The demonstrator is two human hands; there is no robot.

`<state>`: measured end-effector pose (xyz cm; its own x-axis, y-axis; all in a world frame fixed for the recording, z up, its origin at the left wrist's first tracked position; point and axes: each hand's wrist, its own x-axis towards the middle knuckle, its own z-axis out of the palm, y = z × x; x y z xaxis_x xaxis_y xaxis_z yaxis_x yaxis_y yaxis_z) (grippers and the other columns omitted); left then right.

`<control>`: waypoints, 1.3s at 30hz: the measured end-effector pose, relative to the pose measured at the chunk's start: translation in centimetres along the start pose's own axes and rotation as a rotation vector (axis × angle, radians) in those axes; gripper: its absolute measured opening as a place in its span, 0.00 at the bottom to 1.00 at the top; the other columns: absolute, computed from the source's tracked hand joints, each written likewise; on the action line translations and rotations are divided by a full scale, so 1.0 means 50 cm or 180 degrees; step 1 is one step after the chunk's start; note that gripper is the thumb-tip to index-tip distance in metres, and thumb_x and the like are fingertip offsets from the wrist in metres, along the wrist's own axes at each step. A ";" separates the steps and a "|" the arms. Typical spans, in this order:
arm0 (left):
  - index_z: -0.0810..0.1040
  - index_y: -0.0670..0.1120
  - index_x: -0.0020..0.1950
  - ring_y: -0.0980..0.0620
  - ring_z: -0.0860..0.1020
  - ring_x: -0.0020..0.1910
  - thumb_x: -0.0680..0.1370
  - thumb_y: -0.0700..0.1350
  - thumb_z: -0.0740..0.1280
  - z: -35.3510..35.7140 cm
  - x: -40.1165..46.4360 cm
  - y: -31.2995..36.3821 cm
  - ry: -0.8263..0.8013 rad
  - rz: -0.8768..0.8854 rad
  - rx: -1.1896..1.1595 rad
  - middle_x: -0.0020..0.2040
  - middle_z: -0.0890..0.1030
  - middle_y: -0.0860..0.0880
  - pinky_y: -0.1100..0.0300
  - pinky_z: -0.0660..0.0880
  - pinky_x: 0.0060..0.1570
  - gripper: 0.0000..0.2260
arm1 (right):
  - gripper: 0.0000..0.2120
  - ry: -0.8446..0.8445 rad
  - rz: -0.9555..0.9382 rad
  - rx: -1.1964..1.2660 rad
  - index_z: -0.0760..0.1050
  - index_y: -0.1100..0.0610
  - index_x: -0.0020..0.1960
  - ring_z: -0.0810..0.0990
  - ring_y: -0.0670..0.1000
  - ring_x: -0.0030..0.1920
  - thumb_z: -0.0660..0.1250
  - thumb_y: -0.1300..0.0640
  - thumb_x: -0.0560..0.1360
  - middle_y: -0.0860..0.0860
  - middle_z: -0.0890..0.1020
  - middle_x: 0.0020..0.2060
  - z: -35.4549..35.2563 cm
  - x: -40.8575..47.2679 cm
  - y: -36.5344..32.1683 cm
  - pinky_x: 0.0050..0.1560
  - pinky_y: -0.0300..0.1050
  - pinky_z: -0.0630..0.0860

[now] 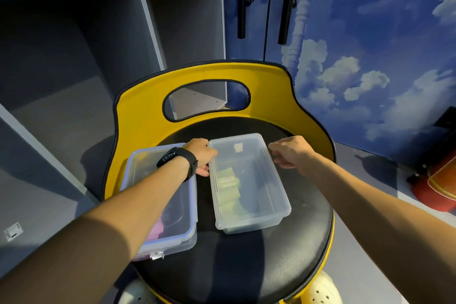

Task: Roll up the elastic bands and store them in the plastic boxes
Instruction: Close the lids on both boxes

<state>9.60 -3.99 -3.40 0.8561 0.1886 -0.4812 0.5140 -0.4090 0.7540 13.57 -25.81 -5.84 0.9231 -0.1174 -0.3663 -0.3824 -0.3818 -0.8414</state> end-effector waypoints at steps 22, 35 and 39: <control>0.70 0.42 0.70 0.41 0.82 0.53 0.79 0.38 0.65 -0.008 0.088 0.005 0.0072 0.0045 0.0083 0.61 0.79 0.39 0.47 0.81 0.49 0.19 | 0.08 -0.0095 0.0084 -0.0185 0.80 0.65 0.53 0.82 0.54 0.41 0.69 0.62 0.76 0.62 0.84 0.49 0.040 0.080 -0.027 0.35 0.43 0.80; 0.65 0.45 0.74 0.41 0.80 0.57 0.79 0.40 0.64 0.003 0.056 0.002 0.0359 0.0222 0.0389 0.65 0.76 0.41 0.49 0.81 0.49 0.23 | 0.10 -0.0071 0.0095 -0.0330 0.80 0.62 0.55 0.85 0.56 0.46 0.69 0.58 0.77 0.60 0.84 0.48 0.038 0.055 -0.026 0.47 0.48 0.83; 0.68 0.43 0.70 0.40 0.80 0.56 0.78 0.37 0.64 0.012 0.006 -0.019 0.0118 0.0212 0.0327 0.60 0.79 0.39 0.43 0.80 0.53 0.20 | 0.08 -0.0303 0.0096 -0.0251 0.81 0.62 0.52 0.85 0.55 0.45 0.70 0.58 0.76 0.59 0.84 0.47 0.007 -0.010 0.000 0.42 0.46 0.82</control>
<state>9.33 -4.07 -4.55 0.8905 0.1901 -0.4134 0.4493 -0.5107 0.7330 13.10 -25.46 -5.82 0.9017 -0.0438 -0.4300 -0.4020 -0.4508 -0.7970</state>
